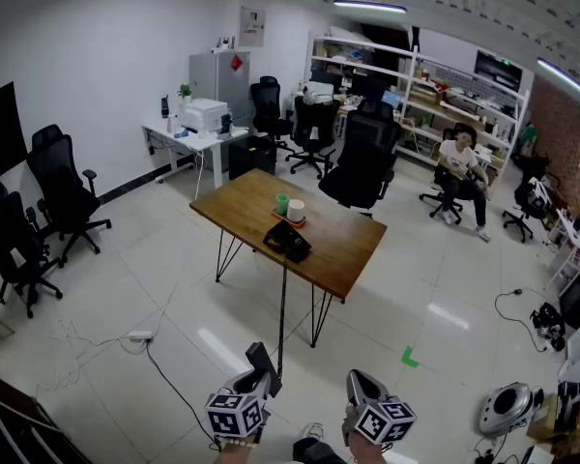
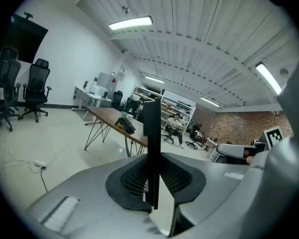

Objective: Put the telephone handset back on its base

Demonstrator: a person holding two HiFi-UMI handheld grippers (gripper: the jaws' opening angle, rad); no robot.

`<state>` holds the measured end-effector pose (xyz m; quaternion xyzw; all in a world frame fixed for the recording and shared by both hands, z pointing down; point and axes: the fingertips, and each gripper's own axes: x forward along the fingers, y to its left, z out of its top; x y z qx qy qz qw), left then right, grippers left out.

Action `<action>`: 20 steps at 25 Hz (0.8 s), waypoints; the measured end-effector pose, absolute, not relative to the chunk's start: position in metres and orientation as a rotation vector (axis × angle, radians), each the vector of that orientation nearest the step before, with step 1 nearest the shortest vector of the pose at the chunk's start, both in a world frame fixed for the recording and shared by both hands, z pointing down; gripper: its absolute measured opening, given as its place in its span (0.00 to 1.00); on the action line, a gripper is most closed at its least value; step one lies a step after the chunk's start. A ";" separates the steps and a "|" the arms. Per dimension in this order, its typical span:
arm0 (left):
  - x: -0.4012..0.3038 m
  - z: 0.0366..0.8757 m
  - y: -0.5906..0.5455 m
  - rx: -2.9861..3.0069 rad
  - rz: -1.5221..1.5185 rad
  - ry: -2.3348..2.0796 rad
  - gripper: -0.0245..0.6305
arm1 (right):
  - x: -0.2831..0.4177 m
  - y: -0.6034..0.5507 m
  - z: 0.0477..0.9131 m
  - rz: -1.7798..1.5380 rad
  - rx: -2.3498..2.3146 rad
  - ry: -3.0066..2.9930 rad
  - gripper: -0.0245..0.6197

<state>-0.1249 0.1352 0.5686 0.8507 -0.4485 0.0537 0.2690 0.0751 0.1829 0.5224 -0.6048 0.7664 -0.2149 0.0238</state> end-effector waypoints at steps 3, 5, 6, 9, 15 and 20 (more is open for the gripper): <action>-0.121 0.569 0.130 2.287 0.141 -1.212 0.14 | 0.080 0.176 0.522 -0.665 -1.871 2.374 0.04; -0.119 0.570 0.124 2.281 0.140 -1.214 0.14 | 0.084 0.171 0.523 -0.665 -1.872 2.375 0.04; -0.118 0.570 0.120 2.278 0.138 -1.216 0.14 | 0.087 0.167 0.523 -0.664 -1.872 2.376 0.04; -0.112 0.568 0.105 2.272 0.137 -1.225 0.14 | 0.095 0.152 0.523 -0.665 -1.865 2.378 0.04; -0.092 0.567 0.075 2.256 0.140 -1.242 0.14 | 0.120 0.118 0.522 -0.666 -1.849 2.381 0.04; -0.073 0.560 0.044 2.242 0.140 -1.266 0.14 | 0.143 0.087 0.519 -0.683 -1.817 2.389 0.04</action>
